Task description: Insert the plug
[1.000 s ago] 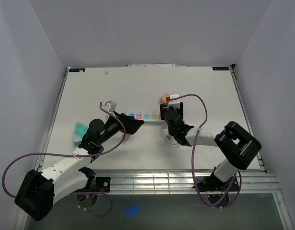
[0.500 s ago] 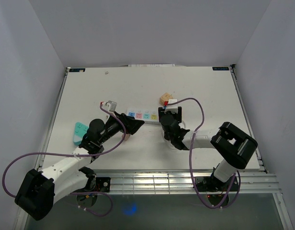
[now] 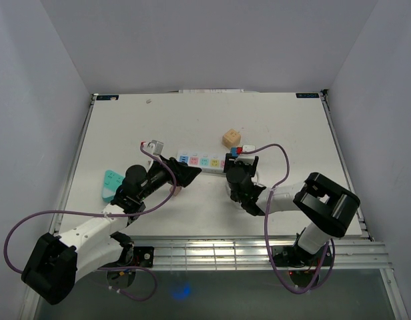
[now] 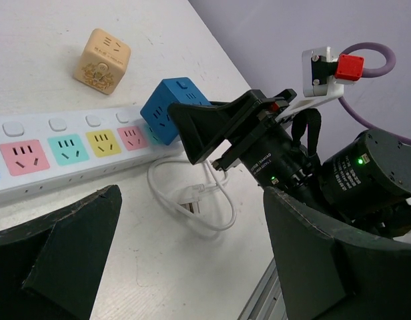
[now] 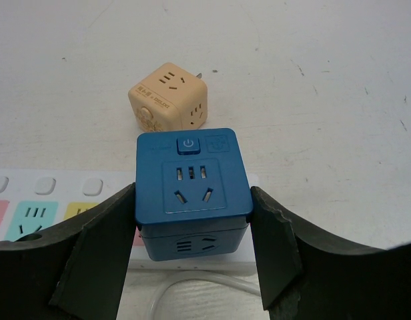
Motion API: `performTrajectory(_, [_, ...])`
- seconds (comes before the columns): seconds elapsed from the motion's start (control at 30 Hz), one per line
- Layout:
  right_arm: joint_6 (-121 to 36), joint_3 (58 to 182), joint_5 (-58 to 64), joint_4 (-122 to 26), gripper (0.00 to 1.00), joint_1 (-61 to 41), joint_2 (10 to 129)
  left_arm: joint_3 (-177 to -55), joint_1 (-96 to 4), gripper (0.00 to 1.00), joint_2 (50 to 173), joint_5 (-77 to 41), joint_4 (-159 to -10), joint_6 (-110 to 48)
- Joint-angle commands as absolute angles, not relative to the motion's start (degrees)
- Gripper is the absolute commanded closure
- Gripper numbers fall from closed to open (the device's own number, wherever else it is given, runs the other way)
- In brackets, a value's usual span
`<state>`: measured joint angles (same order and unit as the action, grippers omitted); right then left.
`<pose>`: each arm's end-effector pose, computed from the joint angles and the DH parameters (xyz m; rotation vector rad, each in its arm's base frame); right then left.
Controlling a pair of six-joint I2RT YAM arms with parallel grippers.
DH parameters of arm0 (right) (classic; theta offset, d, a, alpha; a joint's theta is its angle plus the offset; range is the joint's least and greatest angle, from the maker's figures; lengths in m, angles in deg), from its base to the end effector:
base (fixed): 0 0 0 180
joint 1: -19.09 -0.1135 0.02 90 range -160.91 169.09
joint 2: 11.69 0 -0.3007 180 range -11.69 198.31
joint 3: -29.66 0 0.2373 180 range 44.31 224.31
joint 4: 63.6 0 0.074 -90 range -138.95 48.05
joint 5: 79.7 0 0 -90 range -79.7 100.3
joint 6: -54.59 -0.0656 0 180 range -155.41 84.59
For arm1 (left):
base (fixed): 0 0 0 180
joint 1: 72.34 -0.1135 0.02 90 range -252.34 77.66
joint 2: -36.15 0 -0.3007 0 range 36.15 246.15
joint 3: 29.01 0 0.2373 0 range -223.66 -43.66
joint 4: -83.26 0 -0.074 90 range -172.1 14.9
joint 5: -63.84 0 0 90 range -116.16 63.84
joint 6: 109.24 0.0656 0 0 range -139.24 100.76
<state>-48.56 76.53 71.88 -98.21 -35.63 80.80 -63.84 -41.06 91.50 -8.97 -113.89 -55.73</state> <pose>0.2217 0.2135 0.2242 0.1556 1.6548 -0.0511 0.1675 -0.1244 0.2697 0.1684 1.7474 -1.1317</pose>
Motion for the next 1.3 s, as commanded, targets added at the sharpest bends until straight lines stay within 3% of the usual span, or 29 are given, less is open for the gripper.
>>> performTrajectory(0.0, [-50.18,75.07,76.39,-97.64,0.92,-37.15,81.29,-63.43,-41.23,0.02,91.25,-9.64,-114.97,-56.07])
performTrajectory(0.3, [-50.26,74.45,78.33,-99.58,0.92,-39.27,83.49,-63.26,-41.23,0.02,90.99,-9.72,-114.97,-55.98])
performTrajectory(0.5, [-55.78,76.38,78.94,-93.00,0.92,-39.44,85.34,-63.08,-41.23,0.02,90.90,-9.64,-114.97,-55.89])
performTrajectory(0.6, [-64.04,77.78,78.94,-85.36,0.92,-39.44,86.21,-63.17,-41.23,0.02,90.81,-9.72,-114.97,-55.89])
performTrajectory(0.87, [-89.19,91.58,79.73,-47.06,0.92,-39.44,93.16,-63.26,-41.23,0.02,90.99,-9.64,-114.97,-55.71])
performTrajectory(1.27, [-82.80,93.88,75.70,-47.02,0.92,-39.36,96.68,-63.17,-41.23,0.02,90.82,-9.55,-114.97,-55.71])
